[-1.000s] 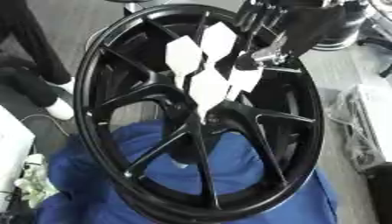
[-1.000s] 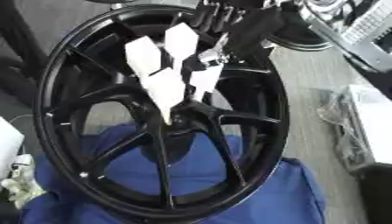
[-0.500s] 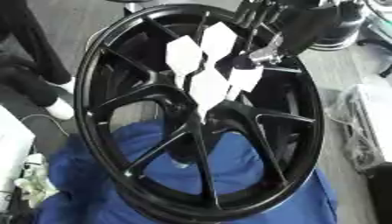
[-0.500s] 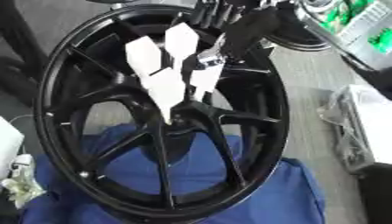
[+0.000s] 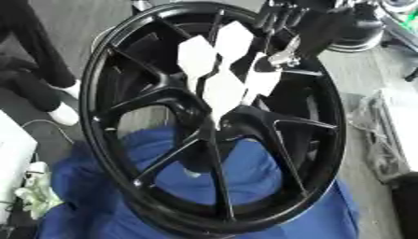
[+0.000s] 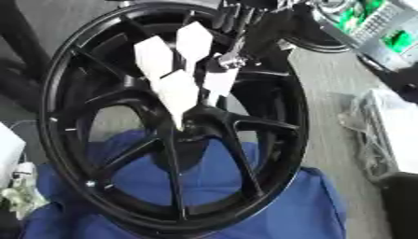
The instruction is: Pull the pin out of the wheel hub.
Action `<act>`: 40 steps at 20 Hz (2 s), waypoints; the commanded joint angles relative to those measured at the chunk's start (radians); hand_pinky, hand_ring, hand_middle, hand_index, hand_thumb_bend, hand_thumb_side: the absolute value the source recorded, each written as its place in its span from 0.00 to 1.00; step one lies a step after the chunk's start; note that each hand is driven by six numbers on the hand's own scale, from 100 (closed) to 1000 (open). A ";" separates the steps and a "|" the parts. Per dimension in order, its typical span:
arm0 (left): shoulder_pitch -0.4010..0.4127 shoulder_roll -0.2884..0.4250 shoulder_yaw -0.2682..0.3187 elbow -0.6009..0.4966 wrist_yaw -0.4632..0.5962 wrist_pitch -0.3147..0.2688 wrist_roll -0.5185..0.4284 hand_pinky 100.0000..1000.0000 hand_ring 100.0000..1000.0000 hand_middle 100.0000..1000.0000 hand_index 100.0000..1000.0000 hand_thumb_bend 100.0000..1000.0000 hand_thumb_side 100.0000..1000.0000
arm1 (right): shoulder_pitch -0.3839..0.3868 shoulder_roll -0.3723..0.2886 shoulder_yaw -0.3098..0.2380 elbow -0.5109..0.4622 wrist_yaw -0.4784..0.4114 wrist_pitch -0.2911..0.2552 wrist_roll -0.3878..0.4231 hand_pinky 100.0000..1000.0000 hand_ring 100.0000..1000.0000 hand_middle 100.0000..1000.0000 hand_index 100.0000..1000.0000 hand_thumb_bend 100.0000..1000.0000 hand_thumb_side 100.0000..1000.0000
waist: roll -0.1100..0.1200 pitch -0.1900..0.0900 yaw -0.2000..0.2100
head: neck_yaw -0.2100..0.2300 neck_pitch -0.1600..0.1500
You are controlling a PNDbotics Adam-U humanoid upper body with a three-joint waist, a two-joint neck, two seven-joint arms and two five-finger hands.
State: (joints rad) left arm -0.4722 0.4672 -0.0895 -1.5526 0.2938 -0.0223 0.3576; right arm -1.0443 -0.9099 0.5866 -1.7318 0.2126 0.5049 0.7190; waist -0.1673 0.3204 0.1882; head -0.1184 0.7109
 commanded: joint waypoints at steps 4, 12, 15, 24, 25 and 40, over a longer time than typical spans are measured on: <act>-0.010 0.027 0.006 -0.015 -0.001 -0.004 0.000 0.59 0.67 0.61 0.65 0.07 0.87 | -0.002 -0.020 -0.005 0.016 -0.001 0.097 0.113 0.79 0.78 0.70 0.79 0.46 0.40 | 0.009 -0.028 0.002 | -0.010 0.007; -0.011 0.027 0.004 -0.015 -0.001 -0.002 -0.002 0.59 0.67 0.62 0.65 0.07 0.87 | 0.008 -0.019 0.009 0.022 -0.010 0.110 0.127 0.79 0.77 0.70 0.79 0.48 0.40 | 0.011 -0.026 0.002 | -0.013 0.006; -0.012 0.027 0.002 -0.015 0.000 -0.001 -0.005 0.59 0.67 0.62 0.65 0.06 0.87 | 0.010 -0.011 0.015 0.032 -0.015 0.115 0.131 0.79 0.77 0.69 0.78 0.47 0.39 | 0.012 -0.025 0.002 | -0.013 0.007; -0.011 0.028 0.000 -0.014 0.000 0.000 -0.009 0.59 0.67 0.62 0.65 0.07 0.87 | 0.008 -0.005 0.005 0.043 -0.050 0.125 0.088 0.76 0.74 0.58 0.70 0.37 0.33 | 0.013 -0.025 0.000 | -0.015 0.008; -0.011 0.028 -0.001 -0.014 0.001 0.000 -0.010 0.59 0.67 0.62 0.65 0.07 0.87 | 0.008 -0.003 0.004 0.044 -0.055 0.128 0.083 0.76 0.73 0.57 0.68 0.34 0.31 | 0.013 -0.025 0.000 | -0.015 0.008; -0.010 0.028 -0.001 -0.013 0.004 -0.001 -0.012 0.59 0.67 0.62 0.65 0.07 0.87 | 0.020 -0.020 -0.018 0.014 -0.132 0.156 0.003 0.69 0.57 0.38 0.49 0.15 0.00 | 0.013 -0.027 -0.002 | -0.024 0.014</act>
State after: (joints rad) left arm -0.4725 0.4672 -0.0954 -1.5526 0.2992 -0.0214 0.3481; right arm -1.0114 -0.8938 0.5936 -1.7019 0.0881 0.5769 0.6471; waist -0.1638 0.3205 0.1871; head -0.1379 0.7198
